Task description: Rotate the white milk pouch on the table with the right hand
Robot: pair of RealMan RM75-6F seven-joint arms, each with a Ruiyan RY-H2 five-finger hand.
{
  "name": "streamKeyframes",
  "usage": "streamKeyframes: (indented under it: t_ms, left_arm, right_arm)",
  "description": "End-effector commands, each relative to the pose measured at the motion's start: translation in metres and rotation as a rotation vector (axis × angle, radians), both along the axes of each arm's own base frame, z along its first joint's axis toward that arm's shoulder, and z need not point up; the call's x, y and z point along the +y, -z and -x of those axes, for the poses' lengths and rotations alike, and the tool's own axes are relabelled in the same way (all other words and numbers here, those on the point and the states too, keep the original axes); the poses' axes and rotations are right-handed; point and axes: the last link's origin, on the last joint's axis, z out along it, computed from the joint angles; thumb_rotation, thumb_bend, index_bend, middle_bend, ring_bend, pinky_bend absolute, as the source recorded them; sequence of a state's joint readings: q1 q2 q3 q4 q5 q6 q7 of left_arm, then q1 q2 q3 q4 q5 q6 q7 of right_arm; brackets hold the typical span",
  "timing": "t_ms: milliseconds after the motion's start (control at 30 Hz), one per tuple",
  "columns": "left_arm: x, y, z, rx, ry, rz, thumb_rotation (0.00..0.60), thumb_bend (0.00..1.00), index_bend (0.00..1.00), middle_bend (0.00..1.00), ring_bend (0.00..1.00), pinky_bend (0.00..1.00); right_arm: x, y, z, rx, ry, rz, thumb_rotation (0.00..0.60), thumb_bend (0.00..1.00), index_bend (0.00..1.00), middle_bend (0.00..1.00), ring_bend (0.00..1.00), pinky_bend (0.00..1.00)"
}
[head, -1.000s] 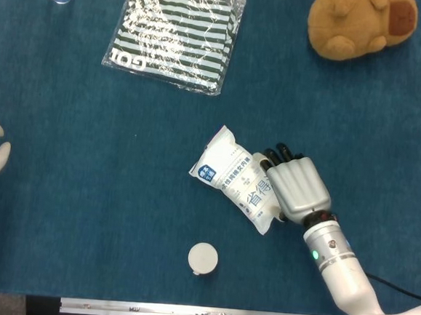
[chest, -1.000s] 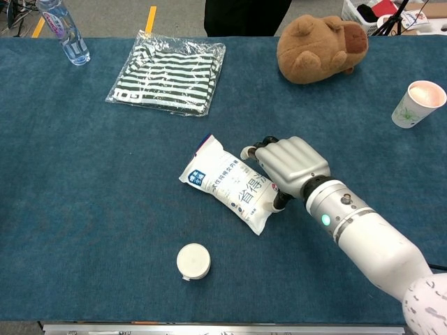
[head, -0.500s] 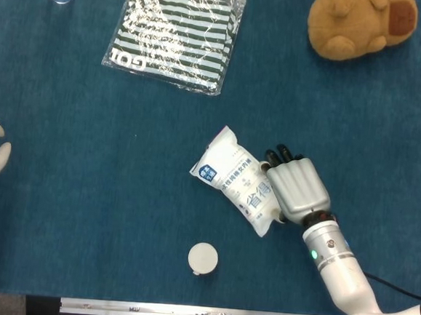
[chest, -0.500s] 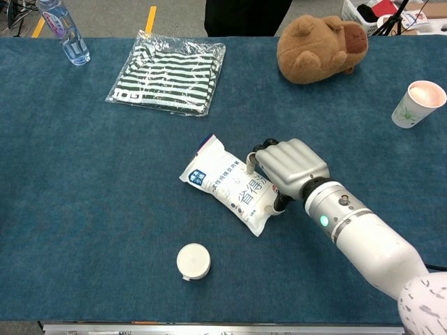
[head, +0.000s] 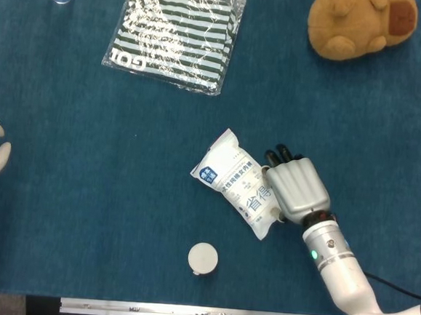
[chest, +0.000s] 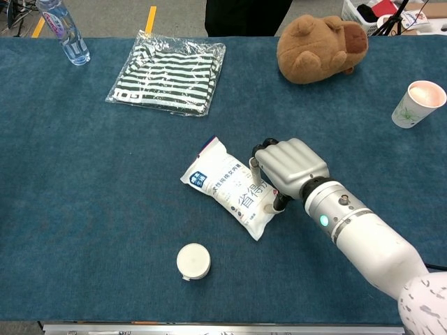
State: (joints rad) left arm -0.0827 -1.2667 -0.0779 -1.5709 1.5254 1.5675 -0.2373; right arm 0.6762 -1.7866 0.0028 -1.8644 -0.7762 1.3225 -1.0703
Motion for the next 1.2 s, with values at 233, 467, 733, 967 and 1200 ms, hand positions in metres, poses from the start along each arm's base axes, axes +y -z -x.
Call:
streamKeyframes:
  t_ms: [233,467,733,967,1200]
  left_arm:
    - [0.0,0.0,0.0,0.002,0.001,-0.001,0.6,0.29,0.54,0.48,0.36,0.49]
    - [0.0,0.001,0.0,0.003,-0.001,0.001,0.6,0.29,0.54,0.48,0.36,0.49]
    - [0.0,0.0,0.0,0.005,0.0,-0.005,0.6,0.29,0.54,0.48,0.36,0.49]
    - [0.001,0.002,0.0,0.01,-0.001,0.001,0.6,0.29,0.54,0.48,0.36,0.49]
    - [0.004,0.008,0.001,0.012,-0.002,0.019,0.6,0.29,0.54,0.48,0.36,0.49]
  right_arm:
    - [0.001,-0.008,-0.001,-0.022,-0.024,-0.016,0.6,0.01,0.22,0.24,0.13,0.37]
    - [0.0,-0.019,0.001,-0.022,-0.037,-0.013,0.6,0.0,0.04,0.24,0.13,0.36]
    - [-0.011,-0.054,0.014,-0.102,-0.061,0.013,0.6,0.0,0.04,0.24,0.13,0.32]
    - [-0.024,-0.101,0.039,-0.134,-0.203,0.089,0.6,0.0,0.13,0.25,0.13,0.3]
    - [-0.02,-0.151,0.059,-0.206,-0.317,0.235,0.6,0.0,0.26,0.3,0.17,0.3]
